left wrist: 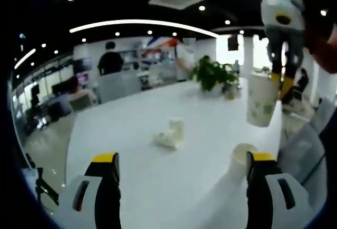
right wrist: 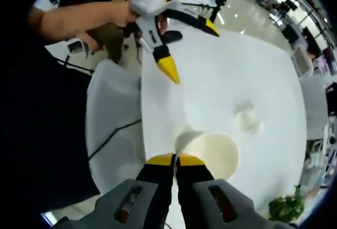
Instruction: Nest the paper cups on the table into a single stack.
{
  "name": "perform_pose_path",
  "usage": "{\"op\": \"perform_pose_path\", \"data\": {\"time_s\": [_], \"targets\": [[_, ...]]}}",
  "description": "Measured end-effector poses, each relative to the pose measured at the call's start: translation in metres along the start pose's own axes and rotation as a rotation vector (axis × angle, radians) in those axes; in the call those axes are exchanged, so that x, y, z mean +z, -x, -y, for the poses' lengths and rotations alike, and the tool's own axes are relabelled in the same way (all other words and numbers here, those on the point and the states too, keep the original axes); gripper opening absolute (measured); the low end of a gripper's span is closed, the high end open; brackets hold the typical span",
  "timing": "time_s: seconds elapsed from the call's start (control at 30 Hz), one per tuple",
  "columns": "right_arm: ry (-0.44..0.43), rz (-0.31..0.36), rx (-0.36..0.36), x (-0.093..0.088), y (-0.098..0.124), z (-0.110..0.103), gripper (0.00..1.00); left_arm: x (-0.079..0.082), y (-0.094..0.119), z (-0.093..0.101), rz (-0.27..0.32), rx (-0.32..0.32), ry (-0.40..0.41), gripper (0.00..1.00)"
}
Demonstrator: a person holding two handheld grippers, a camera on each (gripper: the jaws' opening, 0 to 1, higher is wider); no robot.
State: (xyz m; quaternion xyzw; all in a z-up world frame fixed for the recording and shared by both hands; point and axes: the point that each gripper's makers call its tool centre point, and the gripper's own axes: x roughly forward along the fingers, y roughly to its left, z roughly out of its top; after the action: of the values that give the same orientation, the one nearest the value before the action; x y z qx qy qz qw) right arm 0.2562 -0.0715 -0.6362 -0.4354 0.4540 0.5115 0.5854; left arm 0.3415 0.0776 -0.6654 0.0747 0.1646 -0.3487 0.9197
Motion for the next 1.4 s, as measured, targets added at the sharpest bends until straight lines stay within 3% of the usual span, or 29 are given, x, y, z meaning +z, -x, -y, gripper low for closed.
{"op": "perform_pose_path", "data": {"time_s": [0.93, 1.4], "targets": [[-0.03, -0.006, 0.018, -0.007, -0.032, -0.007, 0.0, -0.001, 0.001, 0.001, 0.002, 0.005, 0.026, 0.98], [-0.089, 0.002, 0.025, -0.007, -0.051, -0.002, 0.0, 0.001, 0.002, -0.002, 0.007, 0.01, 0.029, 0.98]]}}
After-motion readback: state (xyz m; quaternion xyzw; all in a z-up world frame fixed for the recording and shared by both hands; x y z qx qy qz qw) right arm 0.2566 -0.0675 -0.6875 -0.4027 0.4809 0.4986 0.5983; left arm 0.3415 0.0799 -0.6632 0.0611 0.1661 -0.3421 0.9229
